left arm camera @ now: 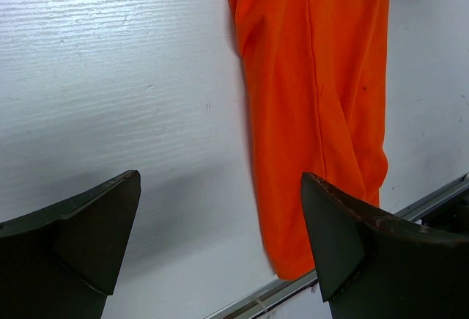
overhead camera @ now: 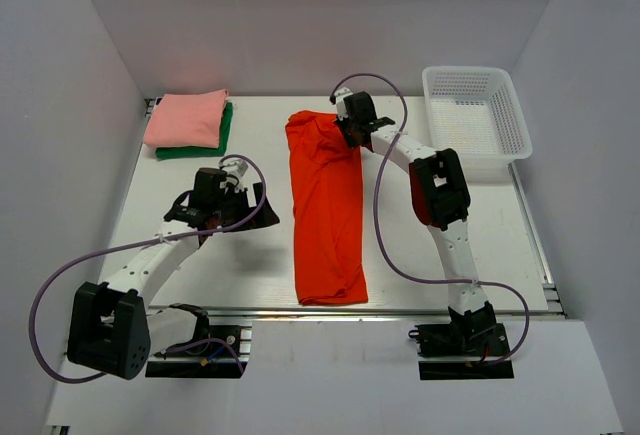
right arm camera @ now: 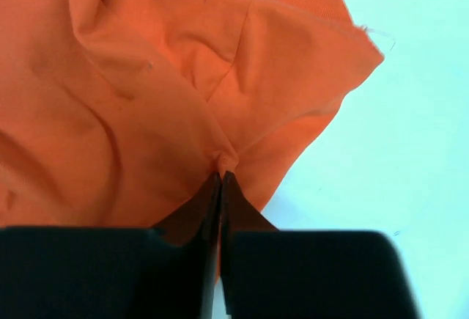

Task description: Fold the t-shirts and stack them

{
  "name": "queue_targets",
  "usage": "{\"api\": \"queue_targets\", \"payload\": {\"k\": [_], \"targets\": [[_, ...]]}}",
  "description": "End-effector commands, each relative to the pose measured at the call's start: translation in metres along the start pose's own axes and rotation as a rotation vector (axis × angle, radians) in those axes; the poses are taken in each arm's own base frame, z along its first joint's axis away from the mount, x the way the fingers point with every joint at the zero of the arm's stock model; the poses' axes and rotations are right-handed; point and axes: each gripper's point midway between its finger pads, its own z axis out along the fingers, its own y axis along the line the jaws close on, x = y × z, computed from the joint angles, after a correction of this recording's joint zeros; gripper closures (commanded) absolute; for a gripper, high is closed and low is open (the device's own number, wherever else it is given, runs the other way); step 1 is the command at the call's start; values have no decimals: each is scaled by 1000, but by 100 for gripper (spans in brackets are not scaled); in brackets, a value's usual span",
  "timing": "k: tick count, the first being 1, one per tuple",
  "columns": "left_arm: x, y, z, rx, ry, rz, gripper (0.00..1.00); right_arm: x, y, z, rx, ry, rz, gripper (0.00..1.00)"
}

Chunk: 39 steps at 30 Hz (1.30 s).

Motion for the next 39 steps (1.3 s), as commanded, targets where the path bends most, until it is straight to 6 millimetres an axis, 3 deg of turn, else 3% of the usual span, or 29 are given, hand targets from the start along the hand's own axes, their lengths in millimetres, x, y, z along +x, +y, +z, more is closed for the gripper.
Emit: {"api": "queue_targets", "payload": {"k": [1, 6, 9, 12, 18, 21, 24, 27, 30, 31, 33, 34, 36, 38, 39], "targets": [[-14, -13, -3, 42, -28, 29, 0, -19, -1, -6, -11, -65, 8, 100], [-20, -15, -1, 49, -44, 35, 0, -66, -18, -28, 36, -197, 68, 100], [-21, -14, 1, 45, -36, 32, 0, -84, -31, -38, 69, -252, 105, 100], [-23, -16, 2, 54, -32, 42, 0, -88, -39, -38, 68, -270, 119, 100], [-18, -12, 8, 43, -7, 32, 0, -78, -50, -25, 68, -253, 165, 100], [-21, -11, 10, 34, -9, 31, 0, -61, -64, -13, 107, -210, 212, 100], [-19, -9, 12, 31, 0, 28, 0, -53, -60, -4, 51, -192, 225, 99], [-21, -10, 13, 30, 2, 27, 0, -38, -43, 3, -12, -180, 202, 82], [-17, -8, 15, 23, 18, 21, 0, -37, -31, 4, -80, -187, 166, 55], [-17, -9, 14, 32, 21, 21, 0, -33, -31, 7, -79, -177, 170, 40], [-17, -9, 14, 32, 21, 21, 0, -39, -36, 5, -62, -173, 174, 26], [-20, -12, 13, 44, 17, 24, 0, -41, -43, 1, -29, -168, 176, 10], [-18, -15, 11, 55, 21, 33, 0, -43, -48, -6, 0, -160, 167, 10], [-16, -20, 10, 89, 35, 33, 0, -62, -54, -30, 8, -194, 177, 10], [-13, -21, 9, 94, 48, 38, 0, -79, -58, -56, 10, -225, 181, 10]]}}
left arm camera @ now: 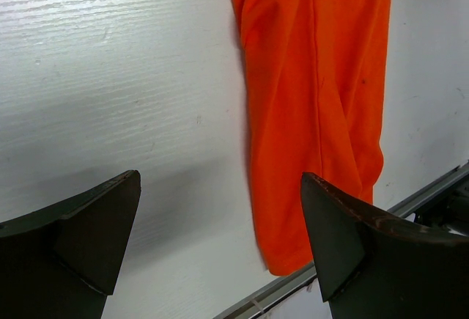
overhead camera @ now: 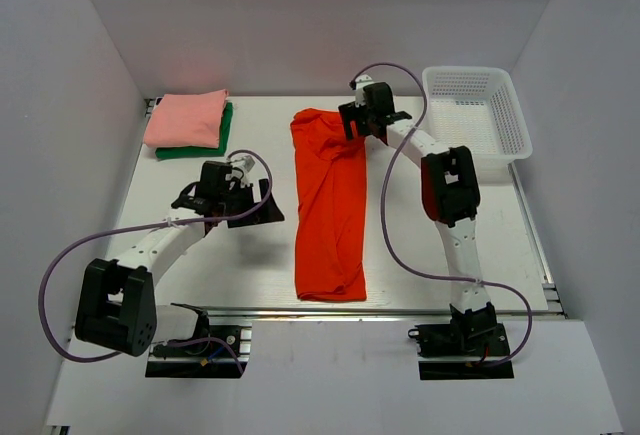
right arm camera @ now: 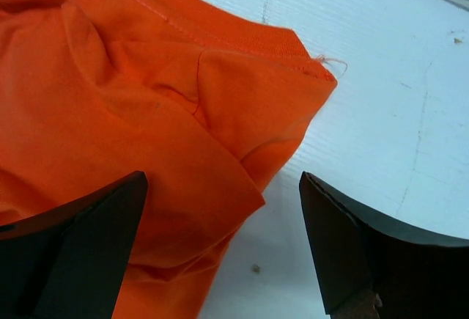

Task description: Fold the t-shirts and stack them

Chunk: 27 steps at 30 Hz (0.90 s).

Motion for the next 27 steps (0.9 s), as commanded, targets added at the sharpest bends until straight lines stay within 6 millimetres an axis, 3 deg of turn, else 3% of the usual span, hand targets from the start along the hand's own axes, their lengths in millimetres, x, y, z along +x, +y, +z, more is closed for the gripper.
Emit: {"api": "queue_targets", "payload": {"k": [1, 2, 3, 5, 6, 8, 9, 10, 13, 15, 16, 17, 18, 20, 21, 27], "targets": [[-7, -25, -9, 97, -1, 50, 0, -54, -3, -57, 20, -87, 45, 10], [-4, -29, -8, 111, 9, 58, 0, -69, -2, -69, 17, -117, 66, 10], [-1, -33, -8, 125, 18, 64, 0, -65, 0, -96, 14, -93, 101, 10], [15, -40, -5, 147, 61, 69, 0, -53, 5, -115, 0, -59, 230, 10], [31, -38, -3, 150, 105, 64, 0, -26, 13, -145, -11, 3, 260, 10], [47, -46, -4, 170, 139, 48, 0, -10, 24, -165, -32, 20, 334, 10], [61, -55, -5, 206, 155, 71, 0, 35, 46, -192, -109, 94, 398, 10], [72, -59, -4, 218, 186, 72, 0, 46, 55, -201, -138, 108, 459, 10], [107, -61, -5, 197, 255, 105, 0, 122, 89, -243, -246, 249, 505, 10], [127, -63, -4, 185, 298, 130, 0, 125, 105, -272, -309, 236, 476, 10], [138, -59, -3, 166, 329, 135, 0, 168, 113, -281, -314, 341, 481, 10], [144, -61, -3, 170, 350, 149, 0, 171, 117, -292, -333, 332, 473, 10], [153, -62, -1, 151, 373, 153, 0, 202, 132, -307, -379, 404, 485, 10], [161, -64, 0, 141, 391, 170, 0, 212, 143, -320, -428, 418, 497, 10], [167, -63, 2, 120, 398, 185, 2, 234, 157, -331, -477, 480, 505, 10], [171, -62, 6, 24, 390, 218, 17, 256, 176, -347, -520, 550, 493, 10]]}}
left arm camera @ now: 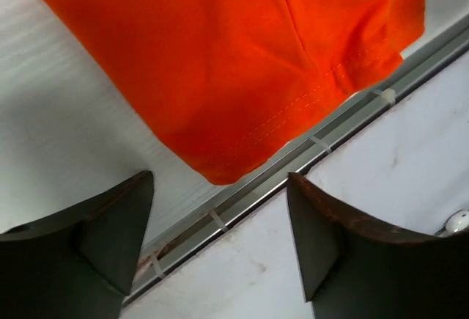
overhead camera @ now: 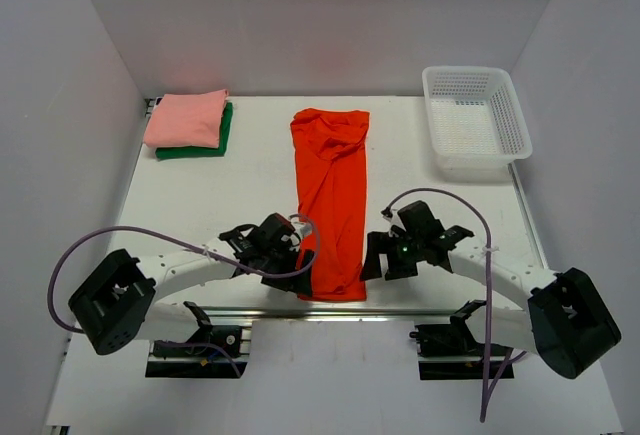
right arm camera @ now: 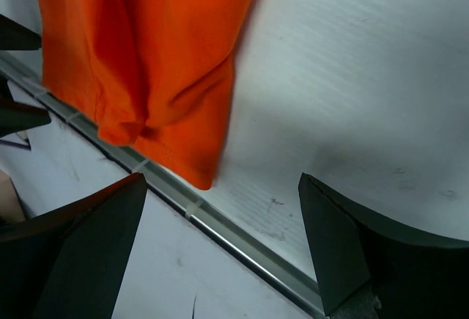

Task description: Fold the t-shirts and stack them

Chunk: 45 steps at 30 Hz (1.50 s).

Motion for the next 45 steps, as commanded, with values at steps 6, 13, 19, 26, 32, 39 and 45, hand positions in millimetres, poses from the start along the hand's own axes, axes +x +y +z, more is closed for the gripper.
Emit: {"api": "queue_targets", "payload": {"k": [6, 13, 19, 26, 32, 39, 45], "targets": [[-9, 4, 9, -141, -21, -9, 37, 28, 18, 18, -73, 115, -1, 17], [-10, -3, 10, -133, -32, 4, 82, 42, 23, 27, -88, 154, -11, 28], [-7, -5, 11, -108, -29, 6, 100, 52, 12, 33, -47, 178, 14, 71], [14, 1, 2, -96, -37, -32, 100, 66, 2, 35, -29, 168, 70, 100], [19, -2, -4, -39, -87, -59, 100, 69, 0, 23, -36, 128, 24, 100], [9, -22, -12, 56, -137, -32, 100, 60, 53, 1, -260, 96, -116, 100], [25, -29, -21, 94, -64, -58, 100, 90, 50, -14, -235, 185, -67, 100]]}}
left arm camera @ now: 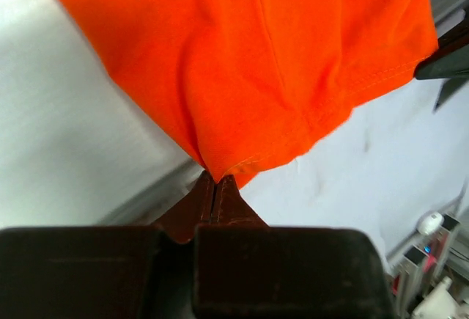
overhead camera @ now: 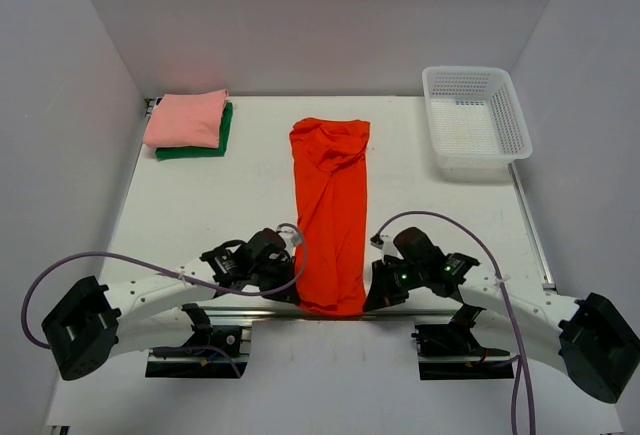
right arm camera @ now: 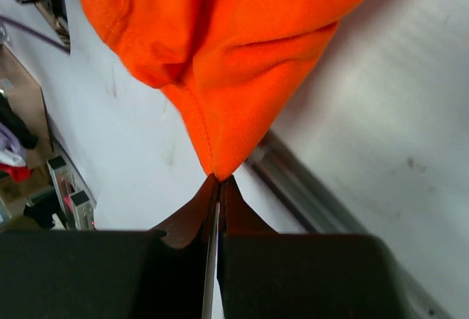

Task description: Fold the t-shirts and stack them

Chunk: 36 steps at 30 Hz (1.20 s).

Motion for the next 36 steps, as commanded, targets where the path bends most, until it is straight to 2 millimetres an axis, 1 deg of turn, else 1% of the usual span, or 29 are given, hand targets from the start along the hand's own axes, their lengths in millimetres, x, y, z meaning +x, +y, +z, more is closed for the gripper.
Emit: {"api": "queue_targets", "payload": {"k": [1, 2, 5, 6, 7, 8, 10, 11, 13, 14, 15, 17, 18, 19, 20, 21, 22, 23, 24, 25, 26, 27, 29, 30, 32, 33, 34, 35, 36], "targets": [[8, -12, -13, 50, 32, -21, 100, 19, 7, -12, 1, 60, 31, 100], [6, -15, -16, 56, 25, -19, 100, 19, 6, -14, 13, 58, 26, 100], [-12, -25, -24, 64, -35, 4, 100, 1, 9, -18, 41, -7, -7, 100], [-27, -36, -29, 81, -82, 25, 100, -12, 5, -18, 84, -55, -20, 100], [-33, -38, -30, 74, -97, 39, 100, -22, 5, -19, 105, -89, -26, 100], [-46, -46, -35, 72, -127, 43, 100, -32, 4, -20, 138, -110, -18, 100], [-67, -27, -31, -51, -172, 28, 100, -55, -22, -19, 304, -187, 20, 100], [-82, -25, -35, -105, -209, 24, 100, -76, -15, -25, 325, -248, 6, 100], [-94, -20, -29, -177, -209, 24, 100, -93, -16, -27, 361, -305, 2, 100], [-103, -19, -30, -197, -222, 16, 100, -107, -8, -31, 351, -343, -4, 100], [-123, -24, -36, -222, -280, 30, 100, -115, -10, -33, 378, -371, -11, 100], [-144, -21, -42, -296, -329, 39, 100, -143, -9, -47, 441, -459, -23, 100], [-158, -9, -47, -370, -389, 28, 100, -150, -11, -49, 464, -474, -25, 100], [-164, -9, -51, -387, -416, 27, 100, -162, -10, -54, 490, -509, -33, 100], [-177, -7, -55, -407, -448, 30, 100, -177, -7, -62, 508, -555, -43, 100], [-183, -1, -54, -435, -455, 17, 100, -189, -4, -66, 521, -579, -52, 100], [-189, -2, -54, -442, -464, 16, 100, -193, -6, -64, 538, -574, -56, 100], [-203, -6, -59, -438, -488, 33, 100, -201, -9, -68, 560, -583, -81, 100], [-215, -2, -65, -466, -520, 16, 100, -217, 0, -71, 552, -603, -96, 100], [-219, 3, -59, -490, -499, 8, 100, -220, -4, -68, 575, -581, -121, 100], [-233, -1, -65, -495, -523, 22, 100, -226, -9, -70, 593, -580, -118, 100], [-241, 1, -64, -493, -530, 20, 100, -239, -4, -74, 605, -592, -131, 100], [-255, 4, -57, -505, -518, 19, 100, -252, -7, -83, 631, -614, -130, 100], [-260, 12, -57, -524, -513, 2, 100, -258, -8, -84, 641, -613, -146, 100], [-271, 16, -58, -538, -517, -4, 100, -269, -12, -89, 657, -631, -134, 100], [-274, 23, -54, -543, -499, -8, 100, -272, -21, -85, 669, -606, -132, 100], [-281, 21, -55, -528, -512, -13, 100, -279, -16, -87, 654, -612, -137, 100], [-281, 21, -55, -528, -512, -14, 100, -282, -17, -86, 649, -608, -138, 100], [-289, 27, -56, -532, -518, -10, 100, -283, -28, -75, 649, -558, -143, 100]]}}
